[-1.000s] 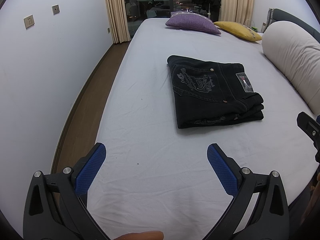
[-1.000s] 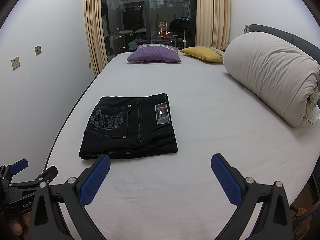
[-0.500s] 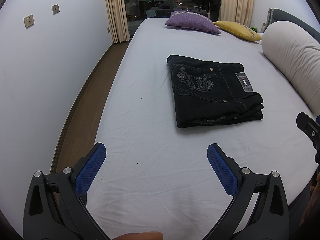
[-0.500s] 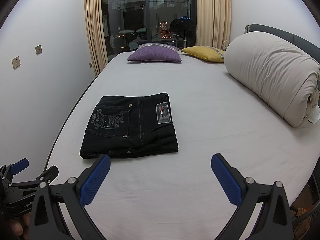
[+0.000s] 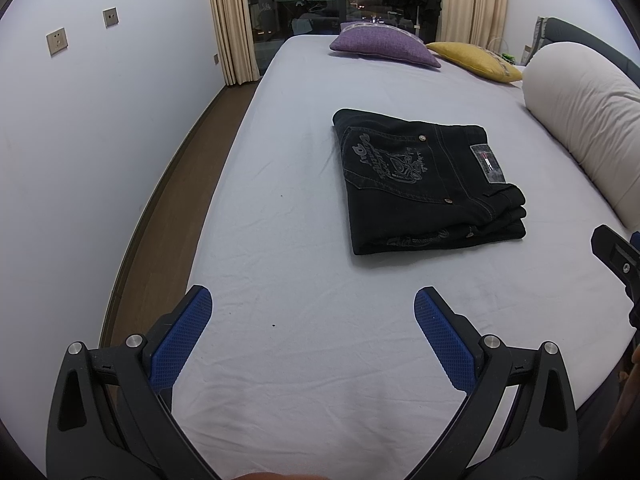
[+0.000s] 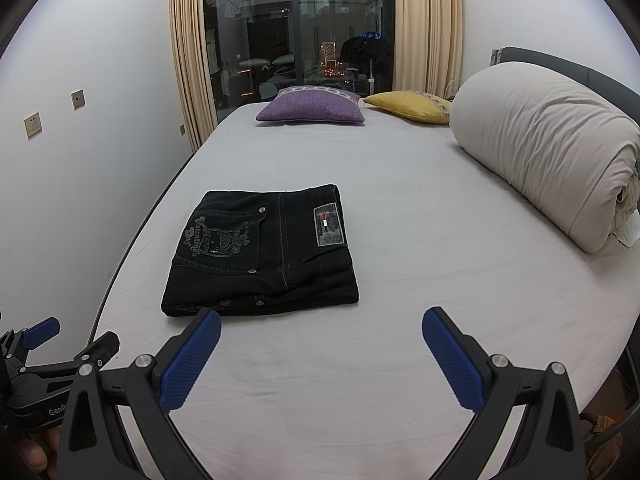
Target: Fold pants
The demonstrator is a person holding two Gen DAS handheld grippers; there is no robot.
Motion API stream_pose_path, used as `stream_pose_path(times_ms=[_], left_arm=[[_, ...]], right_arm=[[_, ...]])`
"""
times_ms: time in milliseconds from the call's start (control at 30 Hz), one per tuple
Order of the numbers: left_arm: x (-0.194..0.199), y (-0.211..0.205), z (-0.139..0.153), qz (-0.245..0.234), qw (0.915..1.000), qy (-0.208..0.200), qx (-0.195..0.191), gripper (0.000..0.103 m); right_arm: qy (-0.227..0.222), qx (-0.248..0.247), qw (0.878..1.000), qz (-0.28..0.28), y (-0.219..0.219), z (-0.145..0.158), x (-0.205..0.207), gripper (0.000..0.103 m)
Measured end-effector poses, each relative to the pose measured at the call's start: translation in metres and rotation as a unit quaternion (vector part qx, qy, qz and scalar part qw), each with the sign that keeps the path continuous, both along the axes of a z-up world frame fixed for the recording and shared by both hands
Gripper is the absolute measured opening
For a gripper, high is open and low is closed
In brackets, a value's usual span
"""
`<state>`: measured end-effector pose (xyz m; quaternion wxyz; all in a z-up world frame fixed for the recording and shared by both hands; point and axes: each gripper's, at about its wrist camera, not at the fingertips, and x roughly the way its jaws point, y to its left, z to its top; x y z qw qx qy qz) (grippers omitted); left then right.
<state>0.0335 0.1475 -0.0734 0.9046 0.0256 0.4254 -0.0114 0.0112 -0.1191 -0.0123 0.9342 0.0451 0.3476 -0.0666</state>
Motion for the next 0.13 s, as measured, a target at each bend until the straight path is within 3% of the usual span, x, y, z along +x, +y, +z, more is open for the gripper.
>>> stream_pose_path(times_ms=[133], left_arm=[[-0.0013,-0.0002,0.0013,0.0,1.0,-0.003,0.002,0.103]], right_arm=[[0.001,0.004,1.0,-0.001,-0.0003,-0.0015,-0.0011,0.103]])
